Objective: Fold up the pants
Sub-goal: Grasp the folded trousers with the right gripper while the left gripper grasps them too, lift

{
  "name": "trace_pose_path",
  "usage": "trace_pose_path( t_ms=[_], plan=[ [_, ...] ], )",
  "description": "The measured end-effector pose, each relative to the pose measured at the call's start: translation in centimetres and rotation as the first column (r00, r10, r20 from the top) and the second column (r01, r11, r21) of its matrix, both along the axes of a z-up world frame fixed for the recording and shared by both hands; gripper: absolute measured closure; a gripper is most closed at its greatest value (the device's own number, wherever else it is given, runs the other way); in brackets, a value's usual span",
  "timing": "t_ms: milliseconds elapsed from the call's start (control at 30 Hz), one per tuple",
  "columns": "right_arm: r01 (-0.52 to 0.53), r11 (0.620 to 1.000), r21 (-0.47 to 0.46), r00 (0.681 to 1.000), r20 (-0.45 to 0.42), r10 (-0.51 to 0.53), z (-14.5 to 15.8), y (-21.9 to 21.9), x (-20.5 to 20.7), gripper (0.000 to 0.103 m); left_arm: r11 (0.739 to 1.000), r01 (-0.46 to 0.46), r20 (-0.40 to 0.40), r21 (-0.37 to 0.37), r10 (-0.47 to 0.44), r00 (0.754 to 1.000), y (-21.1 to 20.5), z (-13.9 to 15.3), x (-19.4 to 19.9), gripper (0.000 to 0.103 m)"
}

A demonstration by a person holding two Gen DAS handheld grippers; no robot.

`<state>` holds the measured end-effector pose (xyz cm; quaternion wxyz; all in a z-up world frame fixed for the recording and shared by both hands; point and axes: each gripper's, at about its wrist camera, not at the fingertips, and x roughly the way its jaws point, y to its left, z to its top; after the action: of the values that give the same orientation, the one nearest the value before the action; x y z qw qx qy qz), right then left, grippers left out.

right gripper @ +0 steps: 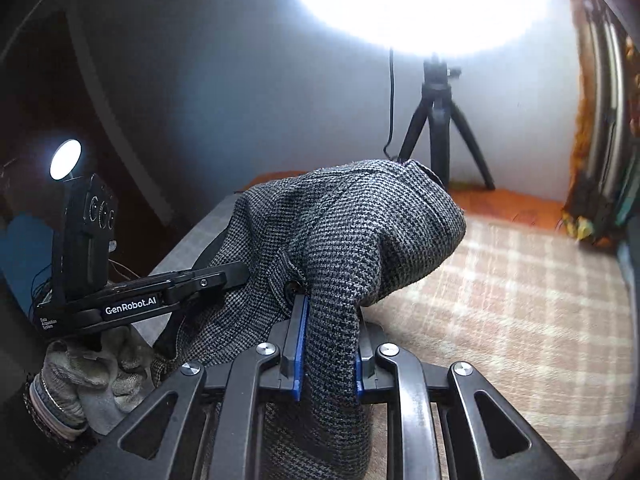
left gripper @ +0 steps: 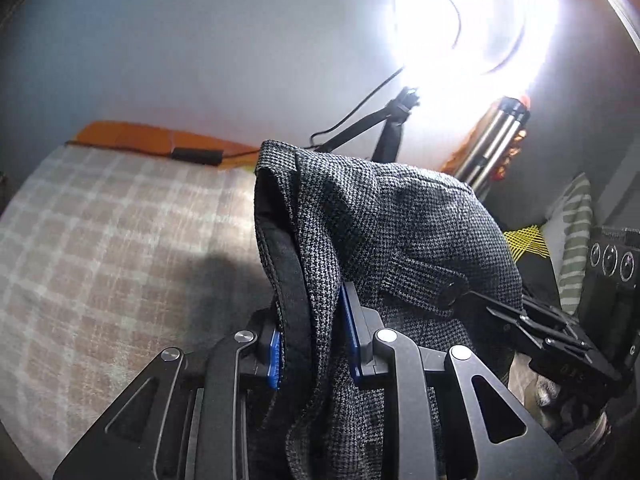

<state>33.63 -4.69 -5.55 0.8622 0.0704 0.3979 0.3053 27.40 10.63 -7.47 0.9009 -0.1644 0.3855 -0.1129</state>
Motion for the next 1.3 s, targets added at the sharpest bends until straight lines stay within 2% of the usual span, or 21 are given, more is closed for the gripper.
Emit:
trace_pose_path(
  t_ms=[100,367,733,1100,1300],
  plan=[
    [0.002,1.0,-0.008,0.999,0.032,-0.002,1.1,-0.6,-1.4,0.086,1.0,0.012,0.032,0.019,-0.012,0.999,-0.7,1.0,-0.6,0.08],
    [0.015,1.0,-0.014,0.995,0.096,-0.014,4.0,-2.3,-4.3,0.086,0.999,0.033,0.097,0.005,-0.034,0.995,-1.9,3.5,-2.1,0.08],
    [0.055,0.998,-0.021,0.989,0.141,-0.052,7.0,-5.6,-7.6,0.086,0.996,0.091,0.166,0.007,-0.09,0.982,-5.3,5.8,-3.2,0.081],
    [0.126,0.991,-0.047,0.982,0.15,-0.117,9.2,-10.7,-10.5,0.086,0.981,0.193,0.183,0.014,-0.192,0.964,-11.4,6.4,-3.6,0.081],
    [0.165,0.984,-0.064,0.976,0.153,-0.154,9.9,-14.0,-11.5,0.086,0.966,0.254,0.198,0.04,-0.256,0.946,-15.1,6.8,-3.9,0.081]
  ],
)
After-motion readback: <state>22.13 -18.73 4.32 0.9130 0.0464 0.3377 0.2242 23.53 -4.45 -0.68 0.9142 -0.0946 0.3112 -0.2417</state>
